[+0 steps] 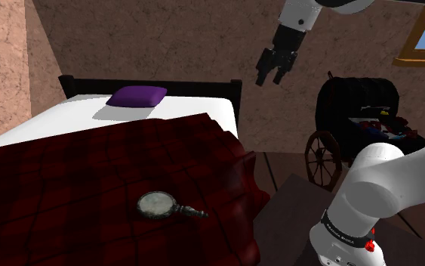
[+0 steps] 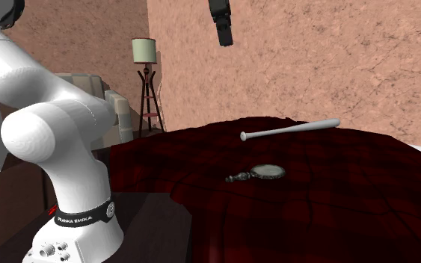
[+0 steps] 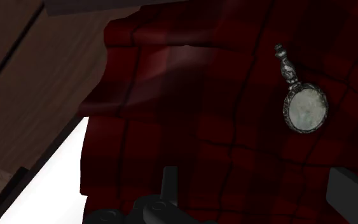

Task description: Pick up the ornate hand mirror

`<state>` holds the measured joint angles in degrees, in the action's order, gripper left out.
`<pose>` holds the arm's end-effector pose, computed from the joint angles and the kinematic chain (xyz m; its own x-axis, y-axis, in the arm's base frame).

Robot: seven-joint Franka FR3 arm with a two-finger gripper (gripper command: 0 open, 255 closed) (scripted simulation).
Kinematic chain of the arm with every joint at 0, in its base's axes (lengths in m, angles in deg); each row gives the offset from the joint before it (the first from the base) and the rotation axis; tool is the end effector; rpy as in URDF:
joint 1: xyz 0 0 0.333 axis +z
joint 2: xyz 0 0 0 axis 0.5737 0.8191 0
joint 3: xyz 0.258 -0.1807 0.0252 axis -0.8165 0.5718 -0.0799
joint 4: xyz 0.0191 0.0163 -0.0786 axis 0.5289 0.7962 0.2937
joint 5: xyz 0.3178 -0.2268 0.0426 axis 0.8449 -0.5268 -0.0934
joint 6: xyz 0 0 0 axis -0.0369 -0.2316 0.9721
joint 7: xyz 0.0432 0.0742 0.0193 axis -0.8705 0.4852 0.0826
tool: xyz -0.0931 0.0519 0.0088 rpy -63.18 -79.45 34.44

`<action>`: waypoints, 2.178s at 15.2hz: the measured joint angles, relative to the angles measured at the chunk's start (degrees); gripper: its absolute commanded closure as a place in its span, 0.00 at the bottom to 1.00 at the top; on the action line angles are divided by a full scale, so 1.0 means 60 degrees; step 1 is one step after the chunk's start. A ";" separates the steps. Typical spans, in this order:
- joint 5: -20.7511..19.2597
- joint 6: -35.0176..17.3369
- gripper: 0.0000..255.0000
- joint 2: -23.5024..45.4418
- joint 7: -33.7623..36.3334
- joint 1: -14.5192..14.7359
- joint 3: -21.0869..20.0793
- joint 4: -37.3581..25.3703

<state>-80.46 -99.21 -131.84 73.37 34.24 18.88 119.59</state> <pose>0.3097 -0.0095 0.6511 0.9674 -0.1434 0.2090 -0.1185 -0.9848 -0.1270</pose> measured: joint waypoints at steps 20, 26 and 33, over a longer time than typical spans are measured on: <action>0.0386 -0.4216 0.00 0.3523 -0.0162 0.1255 -0.1872 0.1452; 0.0173 -0.5588 0.00 0.5236 -0.0030 0.1559 -0.2521 0.1392; -0.0599 -0.6892 0.00 0.7433 0.0405 0.1867 -0.3161 0.0898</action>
<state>-84.06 -140.57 -87.25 75.80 45.44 -0.08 124.98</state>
